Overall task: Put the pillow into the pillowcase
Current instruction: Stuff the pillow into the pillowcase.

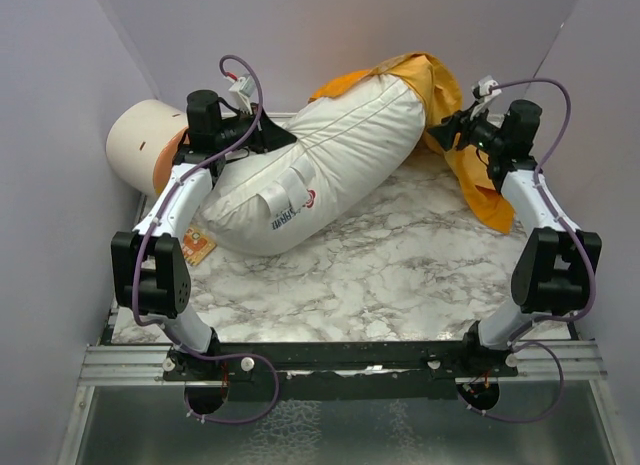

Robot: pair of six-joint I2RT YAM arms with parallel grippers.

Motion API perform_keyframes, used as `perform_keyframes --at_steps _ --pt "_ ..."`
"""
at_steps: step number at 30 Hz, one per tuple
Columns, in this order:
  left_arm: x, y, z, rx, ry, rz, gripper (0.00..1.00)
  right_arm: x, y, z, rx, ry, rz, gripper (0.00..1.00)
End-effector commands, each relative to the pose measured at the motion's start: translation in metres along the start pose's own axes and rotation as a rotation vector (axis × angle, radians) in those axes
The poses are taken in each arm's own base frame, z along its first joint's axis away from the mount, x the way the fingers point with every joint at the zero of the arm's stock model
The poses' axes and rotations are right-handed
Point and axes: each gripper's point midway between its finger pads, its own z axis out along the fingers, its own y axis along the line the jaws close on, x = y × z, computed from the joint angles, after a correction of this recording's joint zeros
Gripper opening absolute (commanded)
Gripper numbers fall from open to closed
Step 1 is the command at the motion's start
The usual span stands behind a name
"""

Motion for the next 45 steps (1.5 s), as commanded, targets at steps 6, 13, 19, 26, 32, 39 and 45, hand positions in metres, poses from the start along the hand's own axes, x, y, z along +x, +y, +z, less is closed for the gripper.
perform_keyframes --at_steps 6,13,19,26,32,39,45 --pt "0.019 0.027 -0.002 -0.030 0.040 -0.061 0.00 -0.024 -0.027 0.040 0.143 -0.059 -0.129 0.52" --pt "0.022 0.028 -0.002 -0.029 0.051 -0.069 0.00 -0.027 -0.040 0.061 0.236 -0.064 -0.158 0.51" --pt "0.023 0.029 -0.002 -0.030 0.054 -0.073 0.00 -0.033 -0.036 0.071 0.241 -0.074 -0.183 0.49" --pt "0.021 0.028 -0.002 -0.031 0.050 -0.072 0.00 -0.035 -0.019 0.071 0.173 -0.070 -0.228 0.20" --pt "0.025 0.049 -0.003 -0.079 0.049 -0.102 0.00 -0.036 0.042 0.052 -0.112 -0.060 -0.313 0.01" --pt "0.013 0.071 -0.008 -0.159 0.003 -0.117 0.00 -0.055 0.134 0.003 -0.521 -0.112 -0.292 0.01" --pt "0.000 0.063 -0.007 -0.135 -0.013 -0.103 0.00 -0.076 0.170 -0.025 -0.681 -0.120 -0.190 0.01"
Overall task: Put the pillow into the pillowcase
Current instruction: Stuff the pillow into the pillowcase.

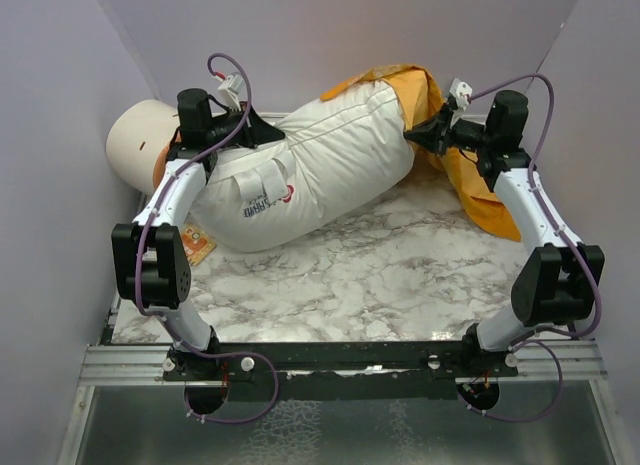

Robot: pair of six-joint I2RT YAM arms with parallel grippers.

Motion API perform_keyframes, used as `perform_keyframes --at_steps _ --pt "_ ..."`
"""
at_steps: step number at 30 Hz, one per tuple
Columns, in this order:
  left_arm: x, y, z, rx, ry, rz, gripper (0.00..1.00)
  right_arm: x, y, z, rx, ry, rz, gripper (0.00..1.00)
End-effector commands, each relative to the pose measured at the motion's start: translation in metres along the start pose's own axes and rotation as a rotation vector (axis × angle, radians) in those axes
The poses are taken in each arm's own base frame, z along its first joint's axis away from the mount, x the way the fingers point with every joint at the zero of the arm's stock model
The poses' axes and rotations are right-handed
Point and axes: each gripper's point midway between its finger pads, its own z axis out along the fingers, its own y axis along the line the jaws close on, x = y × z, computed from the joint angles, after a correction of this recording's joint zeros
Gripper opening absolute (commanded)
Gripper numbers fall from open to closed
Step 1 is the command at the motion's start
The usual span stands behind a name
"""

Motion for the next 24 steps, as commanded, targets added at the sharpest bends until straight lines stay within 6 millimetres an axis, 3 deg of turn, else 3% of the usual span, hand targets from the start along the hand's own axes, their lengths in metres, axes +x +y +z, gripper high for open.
perform_keyframes --at_steps 1,7,13,15,16,19,21,24 --pt "0.001 0.025 0.002 -0.087 -0.005 -0.046 0.00 -0.057 0.068 -0.014 -0.296 -0.105 0.055 0.01" --pt "0.003 -0.001 0.002 0.004 0.032 -0.021 0.00 -0.086 0.081 -0.032 -0.310 -0.111 0.168 0.01" --pt "0.019 -0.052 0.022 0.095 0.128 0.078 0.00 -0.098 0.068 -0.056 -0.249 -0.086 0.277 0.01" --pt "0.024 -0.060 0.030 0.089 0.145 0.106 0.02 -0.083 0.055 -0.055 -0.137 -0.043 0.289 0.01" --pt "0.024 -0.059 0.032 0.070 0.143 0.115 0.08 -0.069 0.047 -0.054 -0.077 -0.013 0.308 0.01" --pt "0.012 -0.034 0.034 -0.096 0.099 0.137 0.34 -0.013 0.027 -0.059 0.072 0.095 0.383 0.01" --pt "-0.006 -0.018 0.028 -0.197 0.056 0.168 0.46 0.016 0.018 -0.067 0.136 0.140 0.419 0.01" --pt "-0.050 -0.031 0.004 -0.265 -0.062 0.240 0.60 0.040 0.012 -0.072 0.176 0.165 0.440 0.01"
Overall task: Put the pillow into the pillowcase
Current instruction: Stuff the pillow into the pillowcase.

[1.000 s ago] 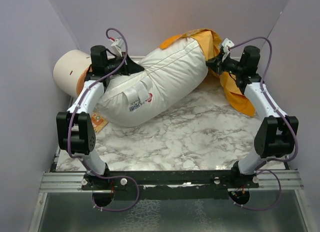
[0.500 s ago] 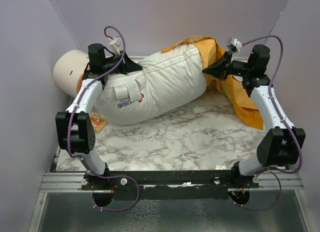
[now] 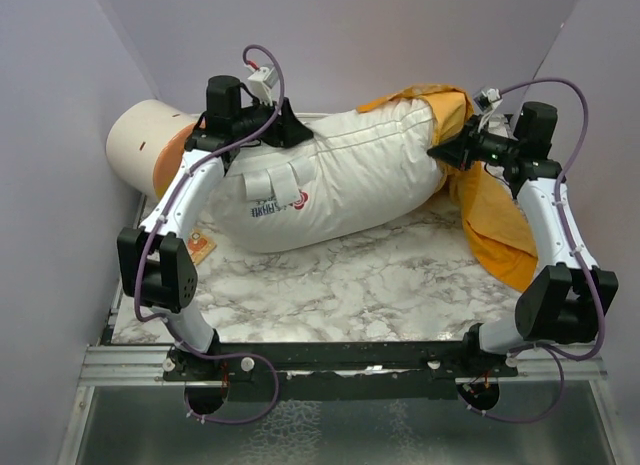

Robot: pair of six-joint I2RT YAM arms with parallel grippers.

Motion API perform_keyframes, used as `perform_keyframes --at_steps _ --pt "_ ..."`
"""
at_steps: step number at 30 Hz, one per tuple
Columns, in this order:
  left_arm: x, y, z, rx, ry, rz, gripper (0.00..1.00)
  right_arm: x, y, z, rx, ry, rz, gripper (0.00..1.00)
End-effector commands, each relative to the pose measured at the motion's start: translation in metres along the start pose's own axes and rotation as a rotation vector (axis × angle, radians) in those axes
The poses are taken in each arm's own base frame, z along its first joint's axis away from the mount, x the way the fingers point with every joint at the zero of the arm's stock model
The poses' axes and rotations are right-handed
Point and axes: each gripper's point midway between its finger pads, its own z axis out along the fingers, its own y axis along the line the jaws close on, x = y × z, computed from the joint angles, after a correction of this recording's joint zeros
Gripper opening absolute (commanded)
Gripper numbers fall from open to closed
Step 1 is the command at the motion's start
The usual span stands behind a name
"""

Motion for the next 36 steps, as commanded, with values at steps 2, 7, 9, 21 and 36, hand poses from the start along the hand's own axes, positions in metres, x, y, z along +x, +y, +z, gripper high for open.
perform_keyframes --at_steps 2,7,9,21,36 --pt "-0.076 0.019 -0.056 -0.290 -0.204 0.148 0.66 0.035 -0.026 -0.007 0.116 0.055 0.037 0.01" --pt "-0.106 -0.006 -0.105 -0.416 -0.294 0.256 0.70 0.032 -0.029 -0.006 0.102 0.039 0.046 0.01" --pt "-0.110 -0.022 -0.117 -0.432 -0.323 0.281 0.69 0.032 -0.030 -0.007 0.097 0.033 0.052 0.01" --pt "-0.037 -0.199 0.066 0.092 -0.197 0.425 0.49 0.030 -0.019 -0.013 0.039 0.009 0.066 0.01" --pt "0.036 -0.056 0.219 -0.238 0.026 0.270 0.04 -0.064 0.038 -0.031 -0.150 -0.078 -0.102 0.01"
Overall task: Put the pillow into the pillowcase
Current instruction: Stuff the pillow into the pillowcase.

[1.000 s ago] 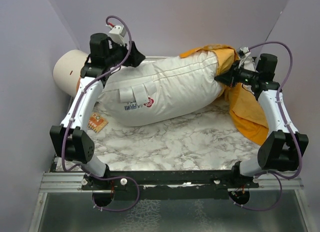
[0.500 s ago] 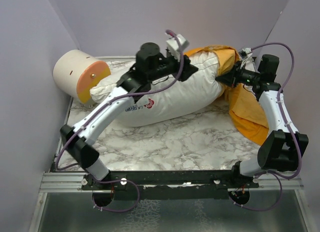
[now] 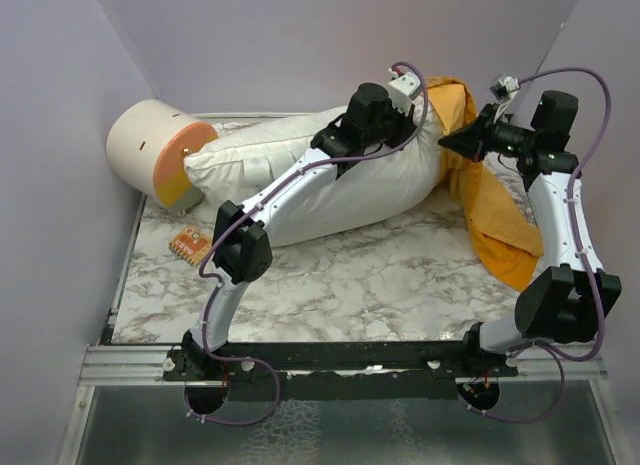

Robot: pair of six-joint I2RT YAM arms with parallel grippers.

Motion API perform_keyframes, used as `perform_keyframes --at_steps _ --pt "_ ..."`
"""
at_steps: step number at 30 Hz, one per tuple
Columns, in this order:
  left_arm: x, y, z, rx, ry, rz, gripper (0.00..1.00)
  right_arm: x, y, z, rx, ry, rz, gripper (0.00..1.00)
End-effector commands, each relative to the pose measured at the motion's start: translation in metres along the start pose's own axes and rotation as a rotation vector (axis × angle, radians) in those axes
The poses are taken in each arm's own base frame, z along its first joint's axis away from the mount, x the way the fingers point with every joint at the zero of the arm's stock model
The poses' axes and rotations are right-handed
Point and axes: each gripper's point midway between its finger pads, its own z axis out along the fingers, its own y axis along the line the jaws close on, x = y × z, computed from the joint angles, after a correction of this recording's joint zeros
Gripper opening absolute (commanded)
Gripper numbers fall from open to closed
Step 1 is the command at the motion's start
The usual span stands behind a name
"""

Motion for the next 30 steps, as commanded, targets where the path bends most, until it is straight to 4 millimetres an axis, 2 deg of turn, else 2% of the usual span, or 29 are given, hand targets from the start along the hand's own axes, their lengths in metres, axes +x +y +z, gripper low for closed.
perform_keyframes --at_steps 1,4,6,8,10,13,14,15,17,20,22,24,27,30 --pt "0.066 0.060 0.026 -0.173 0.148 -0.078 0.03 -0.071 0.057 -0.016 -0.181 -0.085 -0.130 0.01" --pt "0.083 0.060 0.036 -0.133 0.179 -0.121 0.02 -0.086 0.079 -0.022 -0.247 -0.103 -0.132 0.01" --pt "0.084 0.054 0.041 -0.097 0.176 -0.131 0.02 -0.082 0.081 -0.023 -0.254 -0.101 -0.107 0.01" --pt "0.081 0.048 0.044 -0.048 0.165 -0.133 0.02 -0.067 0.073 -0.019 -0.240 -0.089 -0.062 0.01" --pt "0.076 0.032 0.045 0.060 0.151 -0.129 0.03 -0.043 0.051 -0.010 -0.185 -0.061 0.005 0.01" --pt "0.072 0.000 0.043 0.248 0.136 -0.119 0.03 -0.001 0.003 0.004 -0.054 0.011 0.093 0.01" --pt "0.074 -0.011 0.042 0.306 0.142 -0.118 0.03 0.010 -0.010 0.008 -0.028 0.033 0.118 0.01" --pt "0.087 -0.035 0.036 0.407 0.175 -0.070 0.03 0.021 -0.022 0.019 -0.028 0.060 0.142 0.01" --pt "0.095 -0.035 0.038 0.411 0.187 -0.070 0.03 0.005 -0.011 0.027 -0.056 0.045 0.101 0.01" --pt "0.099 -0.029 0.045 0.399 0.184 -0.102 0.02 -0.026 0.029 0.053 -0.138 0.063 0.004 0.01" --pt "0.093 -0.021 0.050 0.385 0.169 -0.132 0.02 -0.042 0.064 0.067 -0.221 0.075 -0.041 0.01" --pt "0.075 -0.011 0.051 0.364 0.132 -0.153 0.02 -0.050 0.090 0.070 -0.283 0.074 -0.061 0.01" --pt "0.053 0.008 0.046 0.339 0.077 -0.193 0.02 -0.046 0.104 0.063 -0.288 0.065 -0.073 0.01" --pt "0.032 0.018 0.037 0.349 0.011 -0.214 0.02 -0.015 0.086 0.061 -0.199 0.108 -0.068 0.01"
